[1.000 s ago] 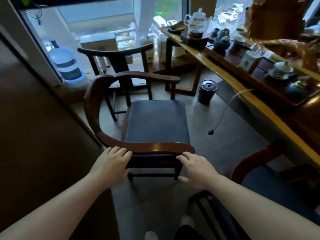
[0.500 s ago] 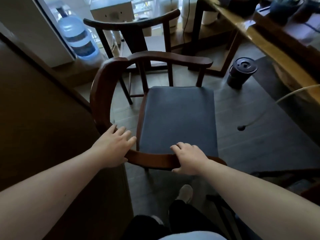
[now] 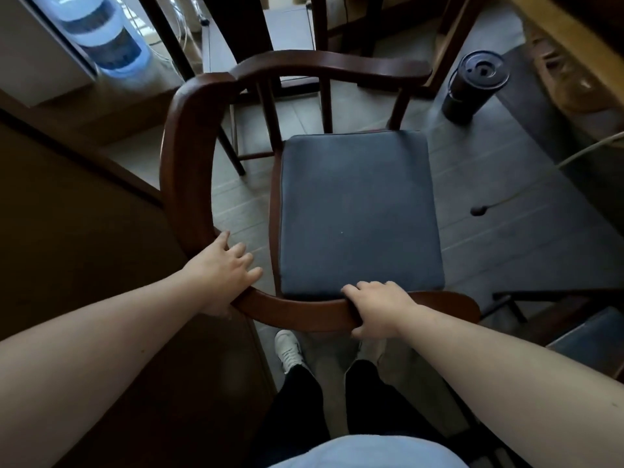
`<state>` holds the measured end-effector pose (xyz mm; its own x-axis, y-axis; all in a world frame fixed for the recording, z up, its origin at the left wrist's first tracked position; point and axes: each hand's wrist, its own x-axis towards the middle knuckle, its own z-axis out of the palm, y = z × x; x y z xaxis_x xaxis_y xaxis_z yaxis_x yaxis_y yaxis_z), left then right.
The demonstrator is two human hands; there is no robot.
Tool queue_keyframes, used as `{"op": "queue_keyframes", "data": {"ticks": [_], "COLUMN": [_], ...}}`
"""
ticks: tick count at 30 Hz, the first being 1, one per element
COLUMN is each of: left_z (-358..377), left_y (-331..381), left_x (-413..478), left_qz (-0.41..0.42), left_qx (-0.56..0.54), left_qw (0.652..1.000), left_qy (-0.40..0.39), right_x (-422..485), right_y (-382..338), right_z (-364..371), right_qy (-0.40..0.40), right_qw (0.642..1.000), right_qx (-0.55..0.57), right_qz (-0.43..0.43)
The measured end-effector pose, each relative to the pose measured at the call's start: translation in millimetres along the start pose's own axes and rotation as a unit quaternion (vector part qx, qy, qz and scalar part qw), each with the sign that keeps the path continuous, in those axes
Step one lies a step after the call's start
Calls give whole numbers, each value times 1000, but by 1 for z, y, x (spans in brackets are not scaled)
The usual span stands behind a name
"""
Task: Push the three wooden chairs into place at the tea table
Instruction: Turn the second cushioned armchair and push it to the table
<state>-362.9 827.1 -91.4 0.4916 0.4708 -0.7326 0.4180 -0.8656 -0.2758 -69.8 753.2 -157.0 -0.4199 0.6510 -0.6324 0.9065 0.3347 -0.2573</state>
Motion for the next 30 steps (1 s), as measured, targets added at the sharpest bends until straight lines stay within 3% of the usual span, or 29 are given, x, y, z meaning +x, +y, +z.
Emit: {"op": "queue_keyframes", "data": {"ticks": [3,9,14,26,30], "left_z": [11,20,22,-66,-101], "left_y": [-8,-16,-5,117,153], "left_x": [2,13,14,32,40], "left_qz": [2,64,44,53,60], "left_qx": [27,12,-11,-95,-120], "left_qw": [1000,996,997,993,991], "left_qy": [-14,62,55,48,22], "right_x": [5,9,6,-72,-88], "right_y": [-8,-3,1,99,133], "right_z": [-1,-6,1,6,11], "right_qy": [-15,-19,-20,-107,-127], "right_qw": [1000,1000,1000,993,988], "right_qx": [1,-19,-17,-33,-88], "right_qz": [6,-7,-8,27,23]}}
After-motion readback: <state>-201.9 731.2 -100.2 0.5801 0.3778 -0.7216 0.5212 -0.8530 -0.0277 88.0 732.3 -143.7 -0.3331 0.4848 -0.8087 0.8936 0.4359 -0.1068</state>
